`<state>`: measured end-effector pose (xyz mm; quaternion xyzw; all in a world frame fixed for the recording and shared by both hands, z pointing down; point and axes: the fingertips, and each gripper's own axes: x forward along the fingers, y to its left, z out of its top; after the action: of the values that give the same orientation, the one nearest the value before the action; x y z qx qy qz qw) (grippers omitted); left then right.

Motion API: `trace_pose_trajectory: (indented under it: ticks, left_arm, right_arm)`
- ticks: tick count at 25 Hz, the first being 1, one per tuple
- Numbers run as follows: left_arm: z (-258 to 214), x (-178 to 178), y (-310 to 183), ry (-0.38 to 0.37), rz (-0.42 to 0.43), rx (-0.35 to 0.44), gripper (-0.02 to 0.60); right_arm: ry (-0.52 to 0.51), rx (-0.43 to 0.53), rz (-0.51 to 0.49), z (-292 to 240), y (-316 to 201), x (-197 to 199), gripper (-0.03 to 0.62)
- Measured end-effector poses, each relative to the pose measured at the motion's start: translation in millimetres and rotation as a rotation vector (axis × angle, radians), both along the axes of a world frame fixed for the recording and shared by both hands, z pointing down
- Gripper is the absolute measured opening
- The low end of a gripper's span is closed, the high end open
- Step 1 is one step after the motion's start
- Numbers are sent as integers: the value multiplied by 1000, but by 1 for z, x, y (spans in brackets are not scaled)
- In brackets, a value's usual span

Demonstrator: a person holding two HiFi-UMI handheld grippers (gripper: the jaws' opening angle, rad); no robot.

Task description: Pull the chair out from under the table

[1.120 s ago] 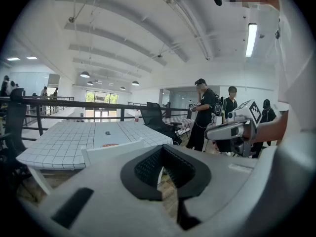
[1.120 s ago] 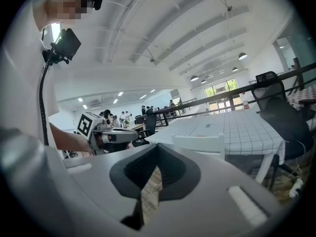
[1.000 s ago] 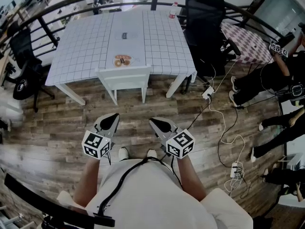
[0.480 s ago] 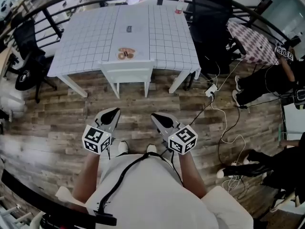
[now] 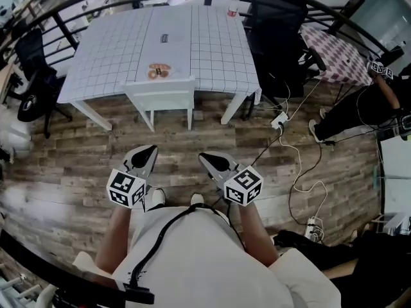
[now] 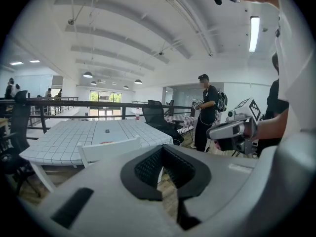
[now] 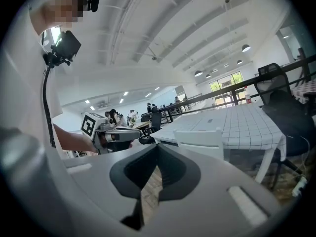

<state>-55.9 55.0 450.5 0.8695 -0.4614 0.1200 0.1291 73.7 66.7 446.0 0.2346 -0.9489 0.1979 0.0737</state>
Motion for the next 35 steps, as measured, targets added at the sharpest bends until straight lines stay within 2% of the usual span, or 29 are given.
trace_pose_trajectory:
  ticks: [12, 19, 27, 35]
  left_arm:
    - [24, 66, 18, -18, -1, -15, 8]
    - [11, 64, -3, -35, 1, -42, 8]
    - [23, 34, -29, -27, 27, -53, 8]
    - [22, -39, -83, -9, 87, -45, 8]
  right_arm:
    - [-14, -1, -2, 24, 15, 68, 6]
    - [-22, -19, 10, 11, -8, 74, 6]
    - [-13, -34, 35, 20, -35, 45, 6]
    - [-12, -9, 56, 1, -85, -44, 6]
